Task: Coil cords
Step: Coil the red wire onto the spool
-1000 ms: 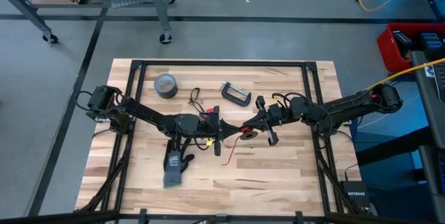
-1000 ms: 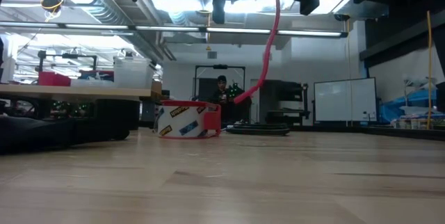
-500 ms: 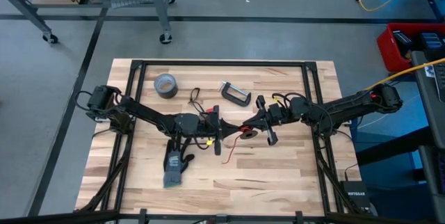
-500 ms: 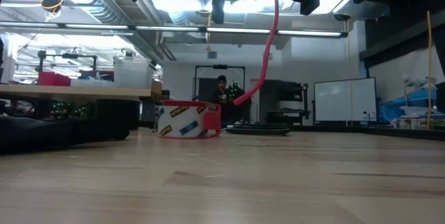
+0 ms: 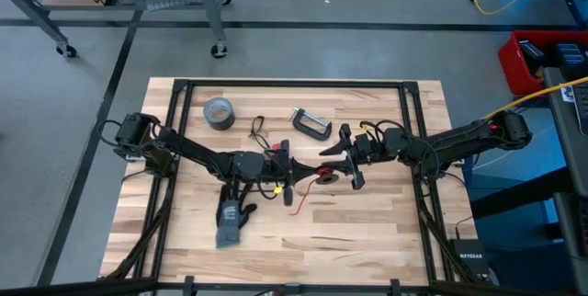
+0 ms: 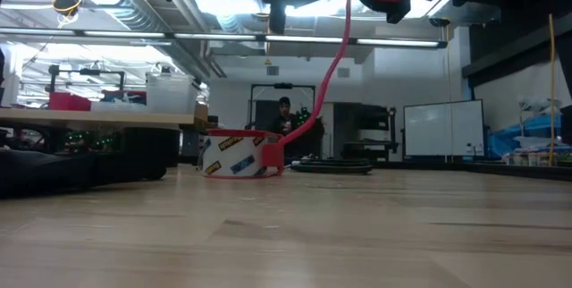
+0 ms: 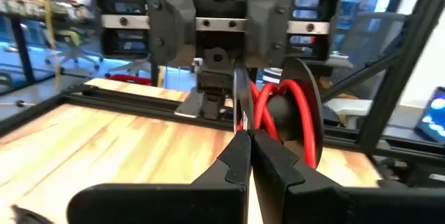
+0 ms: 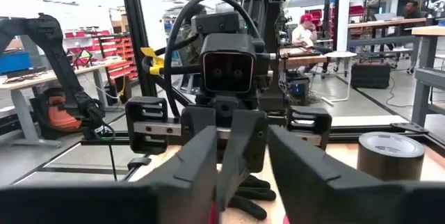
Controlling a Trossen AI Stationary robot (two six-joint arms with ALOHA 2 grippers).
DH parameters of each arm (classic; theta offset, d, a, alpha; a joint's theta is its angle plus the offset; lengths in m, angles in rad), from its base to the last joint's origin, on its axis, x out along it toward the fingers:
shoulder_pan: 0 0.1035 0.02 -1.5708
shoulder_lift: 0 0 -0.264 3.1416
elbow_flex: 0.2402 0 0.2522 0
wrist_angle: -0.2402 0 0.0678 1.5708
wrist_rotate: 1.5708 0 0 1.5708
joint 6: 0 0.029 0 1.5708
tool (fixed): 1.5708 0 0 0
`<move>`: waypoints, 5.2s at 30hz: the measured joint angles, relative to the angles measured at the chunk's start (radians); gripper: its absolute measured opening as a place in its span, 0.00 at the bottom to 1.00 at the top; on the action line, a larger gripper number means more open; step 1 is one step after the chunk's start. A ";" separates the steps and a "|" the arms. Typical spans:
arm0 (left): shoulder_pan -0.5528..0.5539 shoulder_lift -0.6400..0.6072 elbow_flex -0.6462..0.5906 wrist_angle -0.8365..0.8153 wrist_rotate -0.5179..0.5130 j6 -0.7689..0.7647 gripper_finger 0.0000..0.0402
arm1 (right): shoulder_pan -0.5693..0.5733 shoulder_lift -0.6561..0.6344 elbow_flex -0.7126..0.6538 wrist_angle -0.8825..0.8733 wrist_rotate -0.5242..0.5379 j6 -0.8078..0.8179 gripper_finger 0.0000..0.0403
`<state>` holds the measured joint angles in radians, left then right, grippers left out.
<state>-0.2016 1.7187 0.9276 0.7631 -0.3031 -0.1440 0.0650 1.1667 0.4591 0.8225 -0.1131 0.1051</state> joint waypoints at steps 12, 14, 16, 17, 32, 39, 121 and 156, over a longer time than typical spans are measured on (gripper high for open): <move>-0.005 -0.198 0.000 -0.351 -0.219 0.028 0.00 | 0.000 -0.001 0.000 -0.031 -0.114 0.100 0.39; -0.008 -0.234 0.000 -0.388 -0.242 0.028 0.00 | 0.000 -0.001 0.000 -0.058 -0.114 0.126 0.39; -0.008 -0.256 0.000 -0.388 -0.259 0.041 0.00 | 0.000 0.000 0.000 -0.086 -0.114 0.154 0.39; -0.008 -0.260 0.000 -0.381 -0.260 0.053 0.00 | 0.000 0.003 0.000 -0.097 -0.113 0.168 0.39; 0.026 -0.264 0.000 -0.351 -0.261 0.129 0.00 | 0.000 0.057 0.000 -0.211 0.158 0.247 0.39; 0.027 -0.264 0.000 -0.256 -0.259 0.117 0.00 | 0.000 0.076 0.000 -0.148 0.179 0.338 0.39; 0.026 -0.264 0.000 -0.196 -0.400 0.125 0.00 | 0.140 0.386 0.308 -0.373 0.416 0.283 0.39; -0.025 -0.264 0.000 -0.210 -0.399 0.171 0.00 | 0.137 0.326 0.307 -0.588 0.554 0.281 0.03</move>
<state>-0.2267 1.4548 0.9272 0.5530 -0.7024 0.0269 0.2024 1.4928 0.7666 0.2343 0.4412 0.3864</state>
